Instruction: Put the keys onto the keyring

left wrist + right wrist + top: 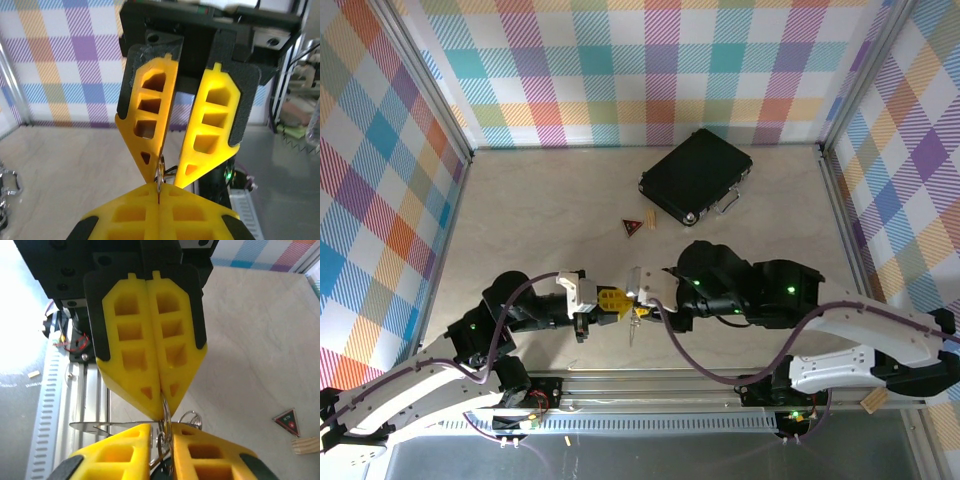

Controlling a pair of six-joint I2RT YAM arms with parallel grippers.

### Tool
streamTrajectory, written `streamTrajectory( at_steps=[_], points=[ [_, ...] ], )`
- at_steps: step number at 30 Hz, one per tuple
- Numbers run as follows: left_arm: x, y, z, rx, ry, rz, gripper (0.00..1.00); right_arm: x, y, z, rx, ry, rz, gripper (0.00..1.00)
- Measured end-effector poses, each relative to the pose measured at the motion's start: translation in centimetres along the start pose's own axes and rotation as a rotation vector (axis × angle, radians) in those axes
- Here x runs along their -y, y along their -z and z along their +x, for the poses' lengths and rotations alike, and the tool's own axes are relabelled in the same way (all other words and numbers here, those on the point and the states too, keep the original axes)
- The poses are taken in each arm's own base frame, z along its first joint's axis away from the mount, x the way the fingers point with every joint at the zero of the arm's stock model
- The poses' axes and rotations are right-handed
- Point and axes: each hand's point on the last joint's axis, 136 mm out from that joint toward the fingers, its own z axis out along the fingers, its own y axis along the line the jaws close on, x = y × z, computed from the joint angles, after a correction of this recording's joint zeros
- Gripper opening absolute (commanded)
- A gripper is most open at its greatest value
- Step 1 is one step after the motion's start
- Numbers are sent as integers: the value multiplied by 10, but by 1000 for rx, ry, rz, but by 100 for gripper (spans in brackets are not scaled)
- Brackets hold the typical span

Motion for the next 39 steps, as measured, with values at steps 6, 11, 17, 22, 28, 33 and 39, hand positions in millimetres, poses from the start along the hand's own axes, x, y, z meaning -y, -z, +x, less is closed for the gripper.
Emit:
streamTrajectory(
  at_steps=[6,11,17,22,28,33,39],
  points=[
    [11,-5,-25,112,30,82,0,-3,13,-9,89,-18,-5,20],
    [13,-9,-24,145,64,111,0,-5,15,-7,100,-28,-14,20],
    [13,-8,-26,174,78,118,0,-7,16,-9,126,-27,-17,25],
    [13,-8,-25,180,84,118,0,-7,16,-9,134,-30,-20,34],
    [14,-8,-23,178,85,118,0,-7,18,-13,154,-32,-19,40],
    [14,-6,-23,178,86,118,0,-5,25,-21,194,-28,-8,31],
    [15,-6,-22,176,86,118,0,-5,26,-22,201,-33,-6,31]
  ],
)
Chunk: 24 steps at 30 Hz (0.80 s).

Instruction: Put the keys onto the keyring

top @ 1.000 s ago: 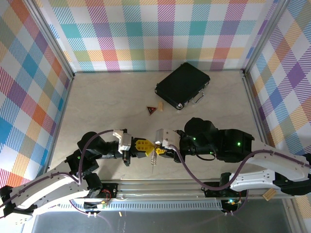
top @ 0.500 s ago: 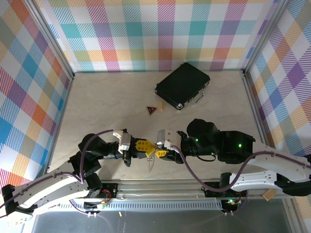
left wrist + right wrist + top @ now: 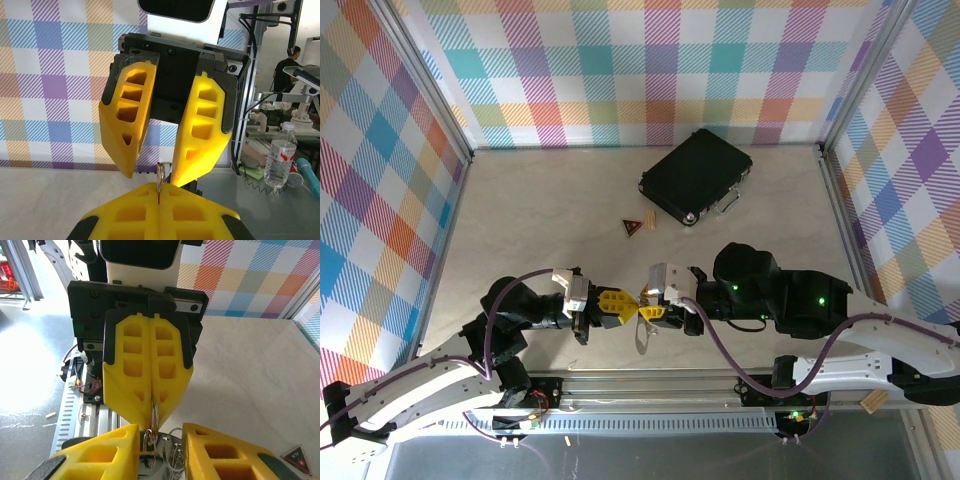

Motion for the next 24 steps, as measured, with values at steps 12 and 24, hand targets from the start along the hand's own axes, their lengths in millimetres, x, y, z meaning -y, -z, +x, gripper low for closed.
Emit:
streamTrajectory(
  at_steps=[12,24],
  points=[
    [1,3,-2,5,-3,-2,0,-3,-2,12,-32,-15,-7,10],
    [3,6,3,-20,-5,-6,0,-5,-4,16,-46,-17,-13,11]
  ],
)
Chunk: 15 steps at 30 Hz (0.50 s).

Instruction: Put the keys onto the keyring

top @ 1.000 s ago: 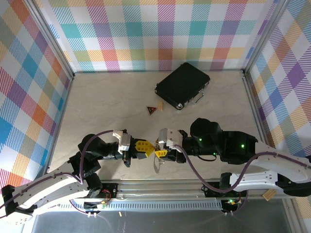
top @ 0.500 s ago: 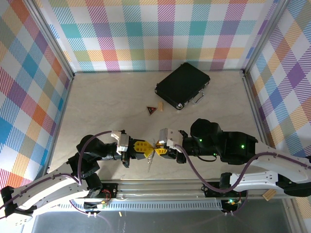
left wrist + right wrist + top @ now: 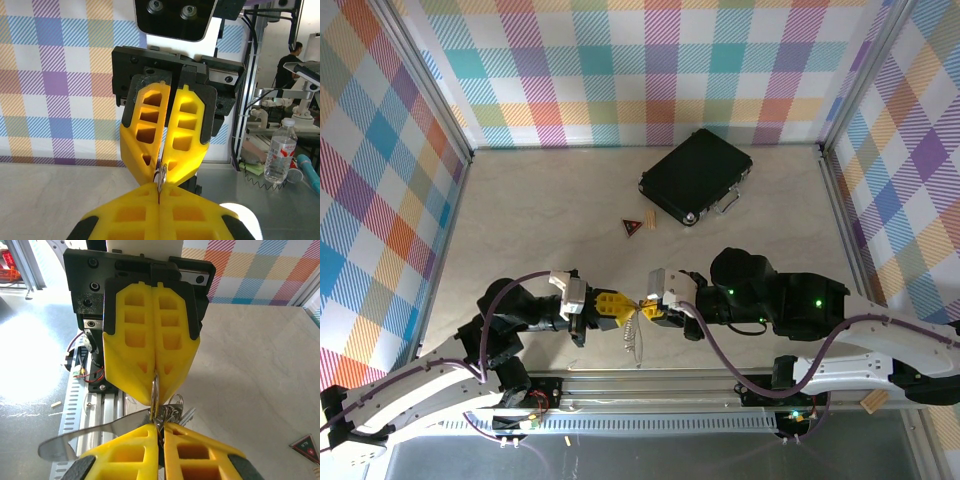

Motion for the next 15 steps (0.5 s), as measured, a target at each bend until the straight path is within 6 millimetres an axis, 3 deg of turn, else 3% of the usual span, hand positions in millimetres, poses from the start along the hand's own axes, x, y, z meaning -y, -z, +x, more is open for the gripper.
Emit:
streamTrajectory(
  at_steps=[7,12,15],
  points=[
    [2,4,-1,-7,-13,-1,0,-3,6,-2,18,4,-11,40],
    [3,5,-3,-5,-19,-1,0,-6,21,-12,82,7,-21,43],
    [3,5,-3,-4,-23,-1,0,-6,18,-16,97,8,-27,43]
  ],
)
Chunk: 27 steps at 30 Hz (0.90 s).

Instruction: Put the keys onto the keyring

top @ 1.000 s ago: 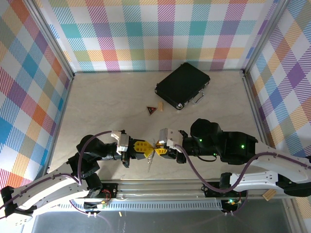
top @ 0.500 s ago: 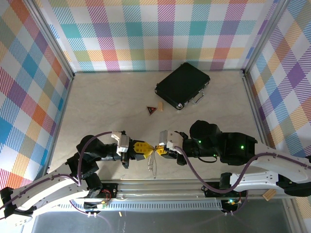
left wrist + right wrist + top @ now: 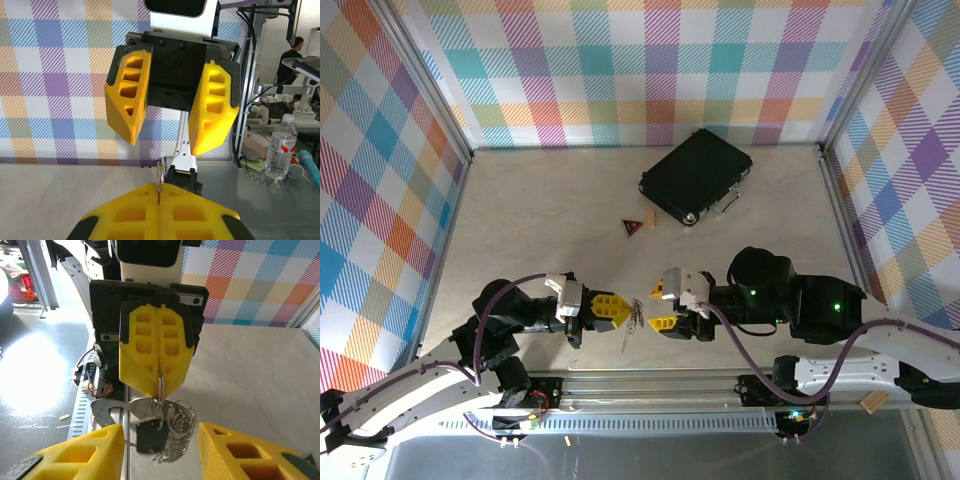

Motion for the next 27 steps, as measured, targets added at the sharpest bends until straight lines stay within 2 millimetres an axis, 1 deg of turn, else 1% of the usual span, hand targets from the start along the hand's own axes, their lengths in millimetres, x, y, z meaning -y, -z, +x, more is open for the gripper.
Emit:
streamTrajectory(
  at_steps=[4,8,14,18,21,24,27],
  points=[
    [0,0,0,0,0,0,0,-2,-12,0,-3,-1,-22,40],
    [0,-1,1,-3,2,0,0,-3,-20,3,-15,-2,-31,35],
    [0,-1,1,-3,2,0,0,-3,-22,3,-15,-1,-33,21],
    [0,-1,1,-3,2,4,0,-2,-22,3,-17,-1,-25,8],
    [0,-1,1,-6,3,3,0,-1,-22,4,-20,-3,-21,1],
    [0,-1,4,-18,3,2,0,0,-23,5,-27,-3,-19,0],
    [-3,0,5,-41,-9,-14,22,1,-24,8,-51,-2,-12,0]
  ],
)
